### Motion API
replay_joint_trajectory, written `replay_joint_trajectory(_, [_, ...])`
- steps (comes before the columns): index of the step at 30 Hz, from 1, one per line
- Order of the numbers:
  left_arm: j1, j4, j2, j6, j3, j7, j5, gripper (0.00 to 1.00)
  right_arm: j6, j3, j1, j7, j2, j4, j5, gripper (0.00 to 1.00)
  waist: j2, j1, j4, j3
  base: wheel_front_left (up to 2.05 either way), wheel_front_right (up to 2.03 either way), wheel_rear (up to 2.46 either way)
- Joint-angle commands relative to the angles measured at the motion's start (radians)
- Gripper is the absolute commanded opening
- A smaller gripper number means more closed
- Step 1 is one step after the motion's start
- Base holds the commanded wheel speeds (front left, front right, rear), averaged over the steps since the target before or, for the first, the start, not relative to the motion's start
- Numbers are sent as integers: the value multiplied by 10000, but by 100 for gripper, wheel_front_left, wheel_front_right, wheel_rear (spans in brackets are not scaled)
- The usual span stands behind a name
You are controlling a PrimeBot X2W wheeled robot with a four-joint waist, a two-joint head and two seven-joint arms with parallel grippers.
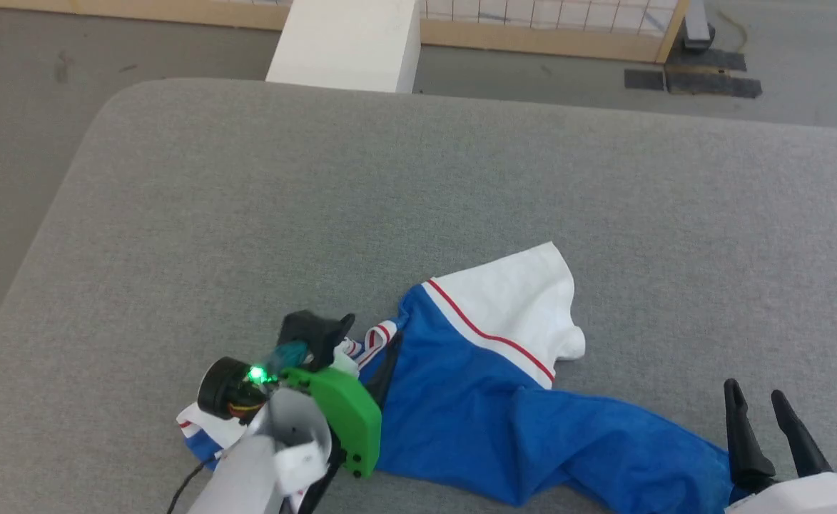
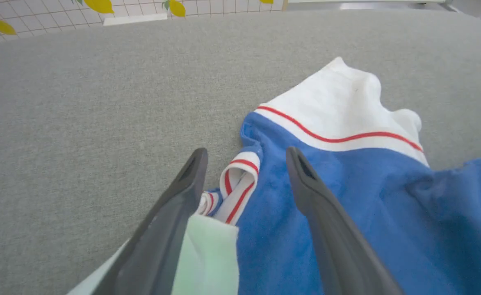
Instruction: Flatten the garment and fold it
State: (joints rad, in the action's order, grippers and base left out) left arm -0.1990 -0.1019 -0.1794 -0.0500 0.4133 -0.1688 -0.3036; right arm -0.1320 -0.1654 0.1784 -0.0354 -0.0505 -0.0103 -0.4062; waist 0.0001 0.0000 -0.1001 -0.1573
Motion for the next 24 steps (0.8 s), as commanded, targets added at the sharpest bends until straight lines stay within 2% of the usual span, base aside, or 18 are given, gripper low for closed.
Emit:
replay_joint_trajectory(1, [-490,-504,-96,-140,197,-429,139,100,13,28,-200,10,3,-26,-46,100,-1,0,142,-207,0,0,0])
replay_joint_trajectory(7, [-1540,-2478,-139,-385,812,-2308,259,100,13,77,-370,45,3,-117,-48,100,-1,0,431,-390,0,0,0])
replay_joint_trajectory(9, [-1762,-2844,-103,-438,943,-2532,268,100,13,76,-401,46,3,-141,-50,100,-1,0,529,-414,0,0,0])
replay_joint_trajectory(10, [-1875,-2969,-103,-449,987,-2494,312,61,13,79,-414,44,3,-151,-54,100,-1,0,588,-418,0,0,0])
replay_joint_trajectory(11, [-1961,-3028,-93,-447,994,-2386,340,9,13,68,-418,36,3,-154,-62,100,-1,0,622,-425,0,0,0])
replay_joint_trajectory(12, [-2029,-3063,-62,-446,974,-2242,326,0,13,60,-424,28,3,-152,-66,100,-1,0,657,-435,0,0,0])
replay_joint_trajectory(18, [-2595,-2634,85,-586,1048,-1198,236,0,13,43,-438,-8,3,-151,-81,100,-1,0,879,-475,0,0,0])
replay_joint_trajectory(24, [-3940,-1012,216,-747,1834,-836,459,0,13,92,-533,-50,3,-184,-130,100,-1,0,1284,-762,0,0,0])
